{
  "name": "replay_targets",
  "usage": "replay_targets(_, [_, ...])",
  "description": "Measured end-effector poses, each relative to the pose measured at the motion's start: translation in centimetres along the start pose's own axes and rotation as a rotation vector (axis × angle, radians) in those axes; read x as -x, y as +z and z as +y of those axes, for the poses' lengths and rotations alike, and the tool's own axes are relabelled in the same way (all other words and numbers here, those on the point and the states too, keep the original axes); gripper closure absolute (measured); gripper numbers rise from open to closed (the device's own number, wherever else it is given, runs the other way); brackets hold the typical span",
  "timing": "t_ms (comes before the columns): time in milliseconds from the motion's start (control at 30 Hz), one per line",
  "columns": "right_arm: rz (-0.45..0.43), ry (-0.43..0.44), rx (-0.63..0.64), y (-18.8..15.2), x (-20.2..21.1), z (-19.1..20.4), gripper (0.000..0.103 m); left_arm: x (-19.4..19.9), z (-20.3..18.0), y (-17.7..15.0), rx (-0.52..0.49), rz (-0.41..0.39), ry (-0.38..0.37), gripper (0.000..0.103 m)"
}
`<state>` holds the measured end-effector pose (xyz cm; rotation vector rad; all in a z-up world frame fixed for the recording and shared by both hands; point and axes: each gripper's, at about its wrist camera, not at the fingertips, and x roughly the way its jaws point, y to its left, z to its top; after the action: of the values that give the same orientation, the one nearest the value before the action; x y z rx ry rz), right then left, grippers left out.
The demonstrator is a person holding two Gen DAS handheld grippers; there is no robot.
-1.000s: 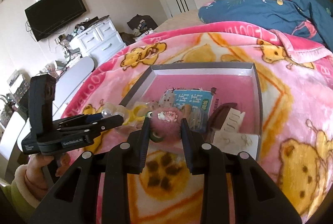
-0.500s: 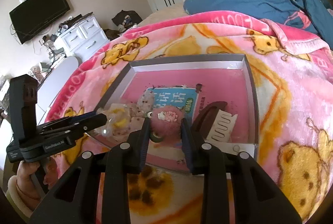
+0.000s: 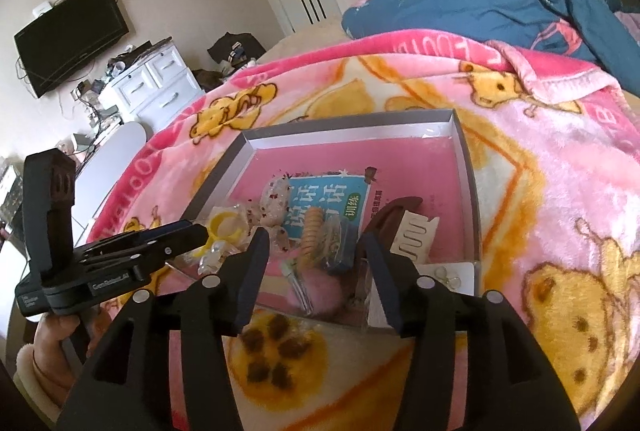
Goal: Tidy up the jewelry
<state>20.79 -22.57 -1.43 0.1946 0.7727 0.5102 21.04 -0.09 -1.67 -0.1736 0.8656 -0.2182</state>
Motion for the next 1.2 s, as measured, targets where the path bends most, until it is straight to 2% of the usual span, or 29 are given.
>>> replay_targets(100, [-0.011,-0.003,0.006,-0.1,0.8,0.2,0.051,0.4,-0.2,0.0,-0.002,-0.002,-0.002,0.073])
replay_targets(467, [-0.082,-0.059,0.053,-1.2,4.8,0.7,0.032,3.2,-1.5,-0.5,-0.019,-0.033,0.006,0.073])
replay_targets(733, [-0.125,-0.084,0.078,-2.5,8.4,0.9,0.022,6.4,-3.1,-1.4,-0.046,-0.071,0.001,0.072])
replay_targets(967, [-0.137,-0.085,0.077,-3.4,10.5,1.0,0.021,8.4,-4.2,-2.2,-0.051,-0.092,-0.001,0.046])
replay_targets(1033, [-0.139,-0.086,0.073,-3.6,11.0,1.1,0.02,9.0,-4.5,-2.4,-0.052,-0.097,-0.002,0.044])
replay_targets(1100, [-0.139,-0.086,0.074,-3.7,11.3,1.1,0.019,9.7,-4.7,-2.6,-0.052,-0.109,-0.001,0.032])
replay_targets(1200, [-0.146,-0.091,0.074,-3.8,11.8,1.2,0.011,10.4,-4.6,-3.0,-0.037,-0.114,0.008,0.019])
